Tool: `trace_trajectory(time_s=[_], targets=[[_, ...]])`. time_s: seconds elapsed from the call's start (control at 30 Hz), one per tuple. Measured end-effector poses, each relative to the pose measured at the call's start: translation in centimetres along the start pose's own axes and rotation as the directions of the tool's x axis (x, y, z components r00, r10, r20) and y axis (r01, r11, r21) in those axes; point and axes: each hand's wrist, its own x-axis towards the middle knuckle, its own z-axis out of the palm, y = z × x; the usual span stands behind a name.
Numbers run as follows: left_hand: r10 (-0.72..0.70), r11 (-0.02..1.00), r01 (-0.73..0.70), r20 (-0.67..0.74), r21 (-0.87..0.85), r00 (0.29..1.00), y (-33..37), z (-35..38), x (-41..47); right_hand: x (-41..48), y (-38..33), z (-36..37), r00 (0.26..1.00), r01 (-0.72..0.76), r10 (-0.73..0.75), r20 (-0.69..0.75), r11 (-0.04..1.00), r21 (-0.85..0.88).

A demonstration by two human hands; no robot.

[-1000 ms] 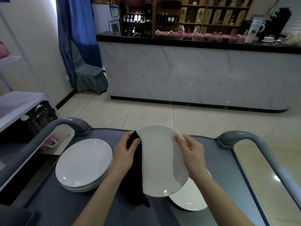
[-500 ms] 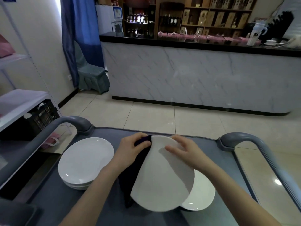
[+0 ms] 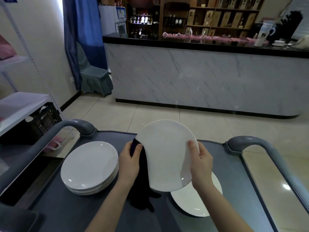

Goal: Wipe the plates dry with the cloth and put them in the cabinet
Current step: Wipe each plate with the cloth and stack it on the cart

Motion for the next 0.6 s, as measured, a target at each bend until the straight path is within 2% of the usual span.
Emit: trace_trajectory(time_s=[0.1, 0.17, 0.23, 0.3, 0.4, 0.5, 0.6], targets=[[0.132, 0.988, -0.142, 0.134, 0.065, 0.982, 1.1, -0.9, 1.0, 1.3, -1.3, -1.2, 0.982, 0.102, -0.078, 0.169, 0.985, -0.138], [0.194, 0.965, -0.234, 0.279, 0.117, 0.940, 2.0, -1.1, 2.0, 2.0, -2.1, -1.5, 0.934, 0.190, -0.093, 0.346, 0.947, -0.258], [0.196, 0.935, -0.301, 0.438, 0.186, 0.877, 2.6, -0.9, 2.6, 2.4, -2.6, -1.5, 0.866, 0.250, -0.054, 0.496, 0.908, -0.336], [0.171, 0.927, -0.309, 0.495, 0.211, 0.852, 2.6, -0.5, 2.6, 2.5, -2.7, -1.4, 0.840, 0.253, -0.028, 0.542, 0.904, -0.345], [0.149, 0.962, -0.221, 0.364, 0.163, 0.919, 2.2, -0.4, 2.2, 2.3, -2.2, -1.4, 0.895, 0.211, -0.068, 0.440, 0.936, -0.283], [0.043, 0.994, -0.056, 0.123, 0.099, 0.991, 0.9, -0.2, 1.4, 1.2, -1.1, -0.7, 0.984, 0.102, -0.081, 0.158, 0.986, -0.133], [-0.147, 0.989, 0.146, -0.090, -0.020, 0.985, -0.3, 1.3, -0.6, -0.7, 0.1, 1.2, 0.991, -0.022, 0.030, -0.133, 0.998, 0.063]])
